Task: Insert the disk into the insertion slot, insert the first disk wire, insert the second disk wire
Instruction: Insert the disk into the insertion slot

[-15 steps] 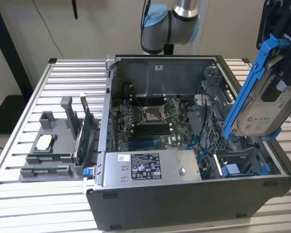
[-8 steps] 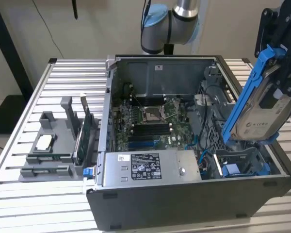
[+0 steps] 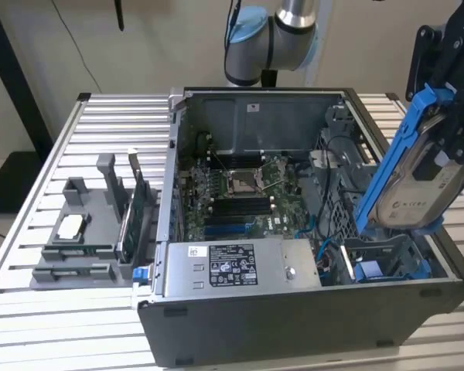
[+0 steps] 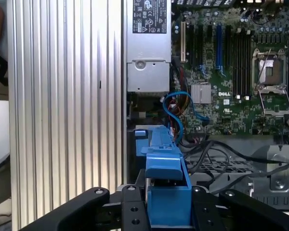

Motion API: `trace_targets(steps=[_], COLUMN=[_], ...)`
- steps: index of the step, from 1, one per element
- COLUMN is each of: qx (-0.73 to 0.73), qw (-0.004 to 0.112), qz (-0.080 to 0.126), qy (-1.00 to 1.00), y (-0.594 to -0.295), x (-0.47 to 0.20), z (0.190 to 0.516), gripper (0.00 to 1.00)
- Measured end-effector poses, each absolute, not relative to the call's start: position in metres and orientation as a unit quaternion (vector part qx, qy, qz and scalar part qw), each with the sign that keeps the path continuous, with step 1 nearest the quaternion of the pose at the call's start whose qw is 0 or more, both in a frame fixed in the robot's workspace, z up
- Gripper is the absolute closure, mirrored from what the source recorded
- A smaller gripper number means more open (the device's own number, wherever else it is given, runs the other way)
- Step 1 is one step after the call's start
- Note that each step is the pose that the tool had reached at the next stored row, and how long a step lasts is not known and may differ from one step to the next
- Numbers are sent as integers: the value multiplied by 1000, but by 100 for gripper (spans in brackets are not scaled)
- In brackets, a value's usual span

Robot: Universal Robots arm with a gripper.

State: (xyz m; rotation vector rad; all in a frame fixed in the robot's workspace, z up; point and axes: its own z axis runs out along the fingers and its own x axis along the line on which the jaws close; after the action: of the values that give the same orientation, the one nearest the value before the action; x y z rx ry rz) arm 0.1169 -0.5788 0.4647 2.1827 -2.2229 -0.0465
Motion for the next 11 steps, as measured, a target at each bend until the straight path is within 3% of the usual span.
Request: trace_targets(steps=[11], qx=[701], qw=[11], qz=[-17], qy=[-713], y=[-579], x=[119], z=[459], gripper=[67])
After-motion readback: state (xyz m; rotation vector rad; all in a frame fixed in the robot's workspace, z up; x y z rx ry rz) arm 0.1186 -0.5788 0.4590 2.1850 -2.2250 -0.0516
